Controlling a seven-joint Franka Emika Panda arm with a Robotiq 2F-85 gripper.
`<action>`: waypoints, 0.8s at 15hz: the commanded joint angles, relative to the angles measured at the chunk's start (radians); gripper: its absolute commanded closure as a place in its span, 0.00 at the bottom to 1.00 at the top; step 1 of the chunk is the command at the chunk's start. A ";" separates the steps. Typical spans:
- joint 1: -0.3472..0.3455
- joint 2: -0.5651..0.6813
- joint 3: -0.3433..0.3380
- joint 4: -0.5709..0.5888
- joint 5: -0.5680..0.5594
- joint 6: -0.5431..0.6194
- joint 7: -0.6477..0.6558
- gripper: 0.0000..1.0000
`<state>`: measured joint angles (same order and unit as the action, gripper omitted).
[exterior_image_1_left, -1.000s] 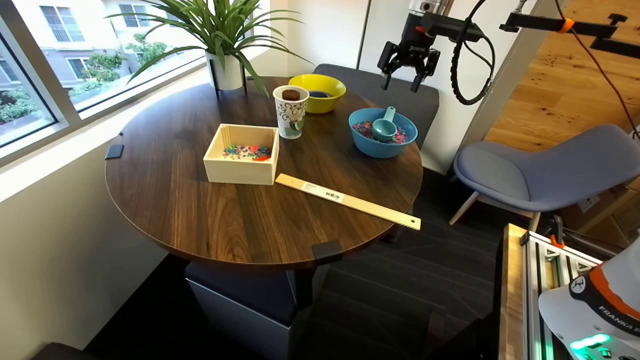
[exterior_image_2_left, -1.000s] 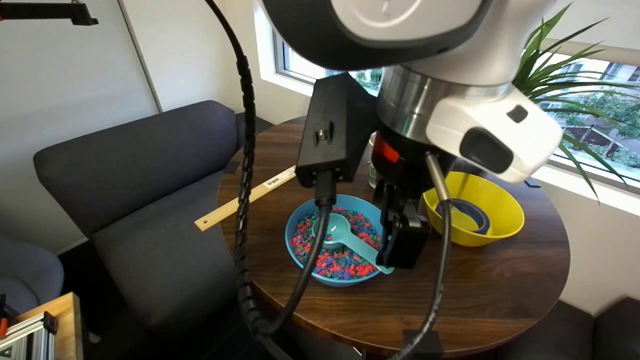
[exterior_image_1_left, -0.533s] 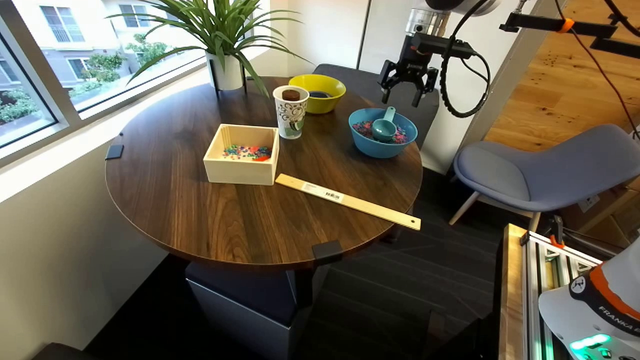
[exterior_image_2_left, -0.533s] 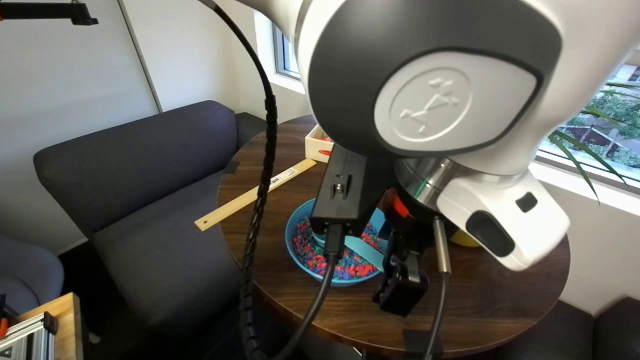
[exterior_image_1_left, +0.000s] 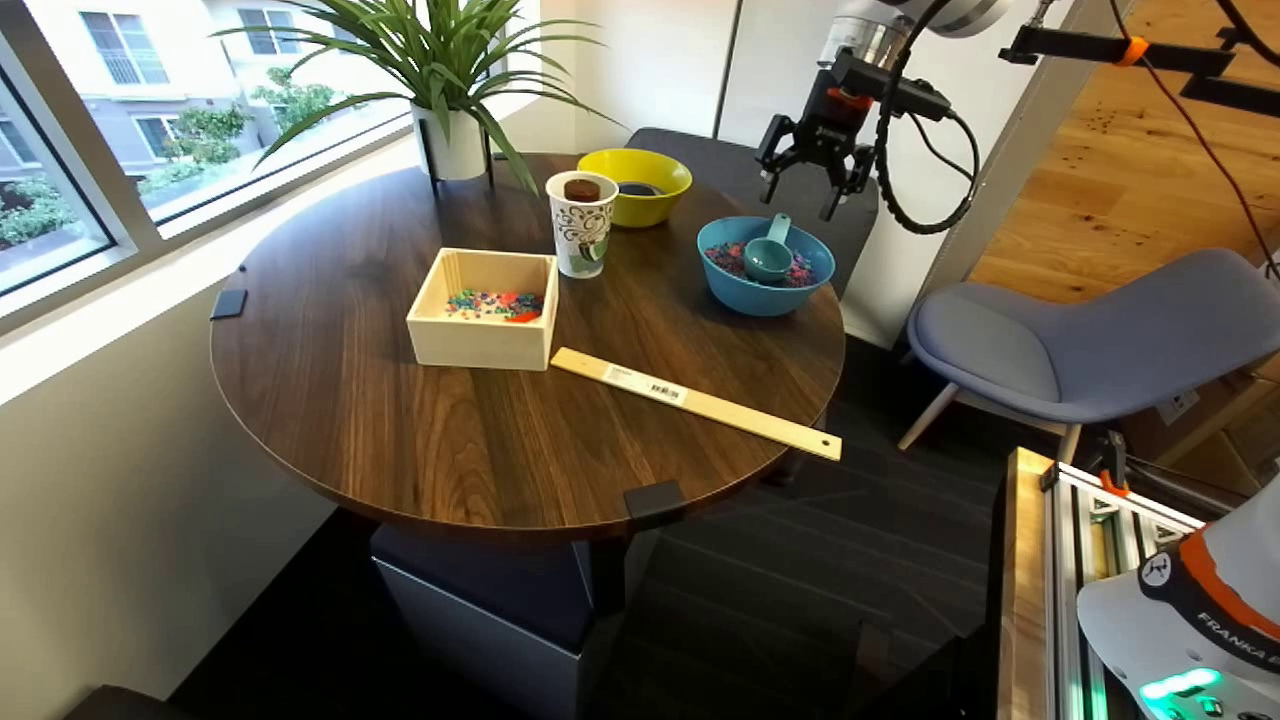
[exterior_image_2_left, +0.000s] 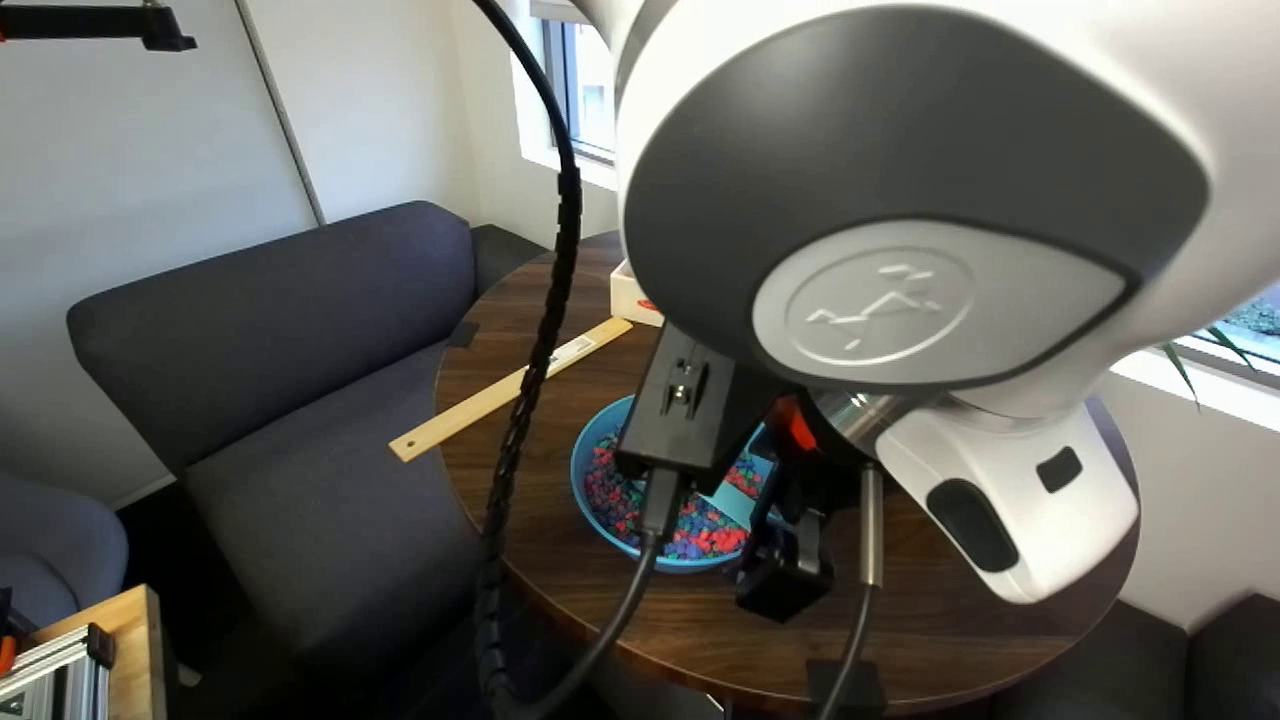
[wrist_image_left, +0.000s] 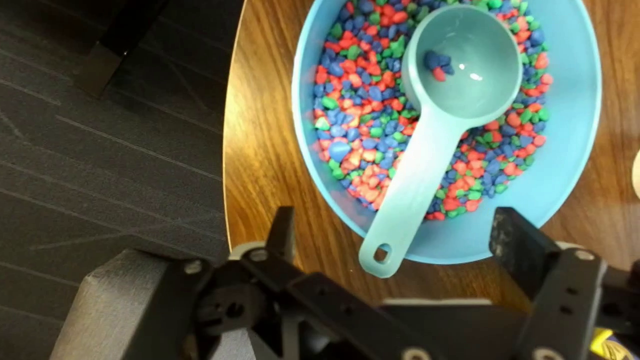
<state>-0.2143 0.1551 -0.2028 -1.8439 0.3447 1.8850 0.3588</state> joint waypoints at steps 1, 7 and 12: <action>-0.004 -0.010 0.000 -0.033 0.053 0.032 -0.010 0.00; 0.001 -0.039 0.005 -0.105 0.042 0.124 -0.097 0.00; -0.009 -0.046 0.024 -0.156 0.155 0.156 -0.232 0.00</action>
<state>-0.2131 0.1450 -0.1948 -1.9456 0.3976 2.0444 0.2105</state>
